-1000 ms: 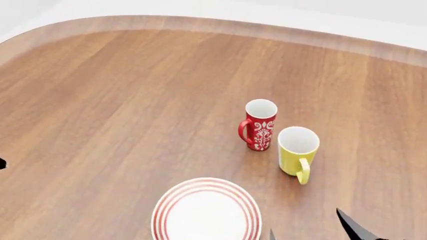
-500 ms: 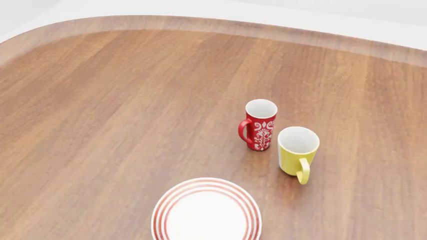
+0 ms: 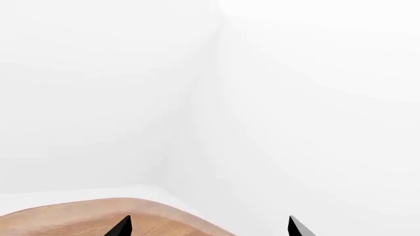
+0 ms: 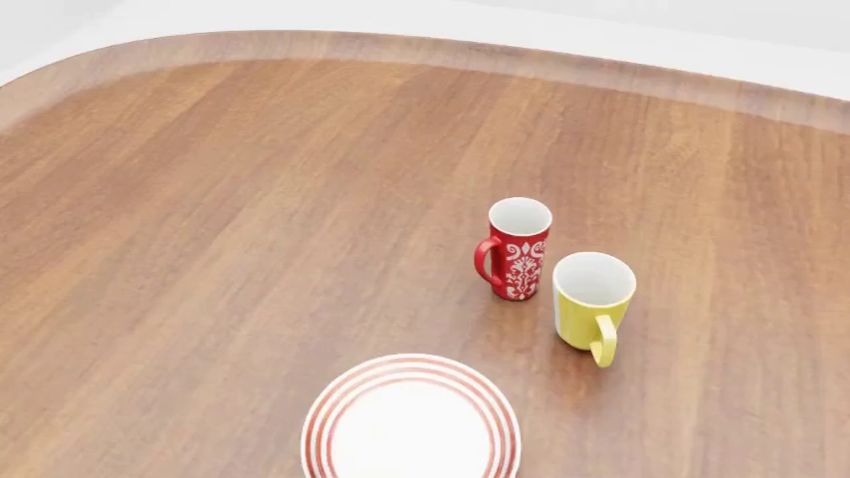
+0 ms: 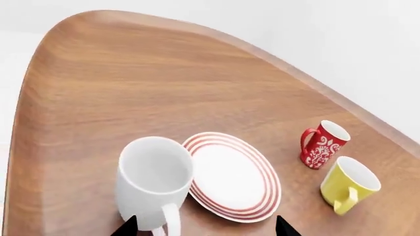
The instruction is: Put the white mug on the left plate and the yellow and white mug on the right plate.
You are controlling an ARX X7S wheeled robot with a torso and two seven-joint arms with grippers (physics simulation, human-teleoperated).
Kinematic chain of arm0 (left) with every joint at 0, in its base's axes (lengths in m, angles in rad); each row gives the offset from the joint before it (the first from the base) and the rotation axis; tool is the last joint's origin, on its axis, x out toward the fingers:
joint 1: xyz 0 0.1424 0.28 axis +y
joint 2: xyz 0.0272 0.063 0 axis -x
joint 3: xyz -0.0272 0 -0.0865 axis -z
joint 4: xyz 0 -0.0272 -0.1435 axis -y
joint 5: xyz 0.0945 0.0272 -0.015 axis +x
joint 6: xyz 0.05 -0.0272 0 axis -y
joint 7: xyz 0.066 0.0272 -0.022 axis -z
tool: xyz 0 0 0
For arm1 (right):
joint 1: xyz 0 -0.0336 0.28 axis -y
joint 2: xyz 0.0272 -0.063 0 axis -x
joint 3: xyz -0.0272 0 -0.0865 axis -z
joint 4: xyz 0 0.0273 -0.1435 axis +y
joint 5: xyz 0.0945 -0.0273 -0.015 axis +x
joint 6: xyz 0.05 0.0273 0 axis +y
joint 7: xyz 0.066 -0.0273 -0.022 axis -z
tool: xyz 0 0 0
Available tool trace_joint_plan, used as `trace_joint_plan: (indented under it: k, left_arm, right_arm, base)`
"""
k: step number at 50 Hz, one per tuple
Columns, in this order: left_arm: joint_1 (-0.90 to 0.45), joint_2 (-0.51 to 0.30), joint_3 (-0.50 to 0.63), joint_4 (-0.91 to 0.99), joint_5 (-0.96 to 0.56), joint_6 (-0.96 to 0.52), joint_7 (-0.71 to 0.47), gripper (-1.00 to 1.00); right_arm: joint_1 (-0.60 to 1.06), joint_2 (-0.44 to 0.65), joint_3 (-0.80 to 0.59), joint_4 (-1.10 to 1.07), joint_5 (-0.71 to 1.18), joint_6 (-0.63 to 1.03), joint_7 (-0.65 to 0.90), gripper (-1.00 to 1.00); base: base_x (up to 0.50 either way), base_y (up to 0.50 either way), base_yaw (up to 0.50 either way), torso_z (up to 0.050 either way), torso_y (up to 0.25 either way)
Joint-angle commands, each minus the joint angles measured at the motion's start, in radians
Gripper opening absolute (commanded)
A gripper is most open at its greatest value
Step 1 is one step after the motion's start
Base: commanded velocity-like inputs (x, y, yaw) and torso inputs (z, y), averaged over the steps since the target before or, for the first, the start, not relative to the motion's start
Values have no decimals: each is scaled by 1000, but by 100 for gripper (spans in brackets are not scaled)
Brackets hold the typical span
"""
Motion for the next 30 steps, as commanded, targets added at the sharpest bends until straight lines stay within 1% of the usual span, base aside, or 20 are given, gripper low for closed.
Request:
trace_joint_plan:
  k: [1,5,11,21,30]
  left_arm:
    - [-2,-5,-4,6,-13,-3,-10,100]
    - [-1,-9,-7,9,-19,-4,-12,100]
    - [-1,-13,-12,13,-26,-5,-16,100]
    - [-2,-19,-16,14,-35,-6,-22,100]
    - [-3,-22,-20,13,-44,-6,-28,100]
  right_arm:
    - [130,-6,-42,88,71,32,-88,100]
    - [225,-29,-77,172,89,48,-133,100]
    - [302,-66,-120,286,74,36,-164,100]
    - [344,-60,-201,374,37,10,-244,100]
    - [353,-27,-247,355,3,13,-279,100]
  base:
    - [0,0,0,0,0]
    - [0,0,0,0,0]
    - [0,0,0,0,0]
    - [0,0,0,0,0]
    - [0,0,0,0,0]
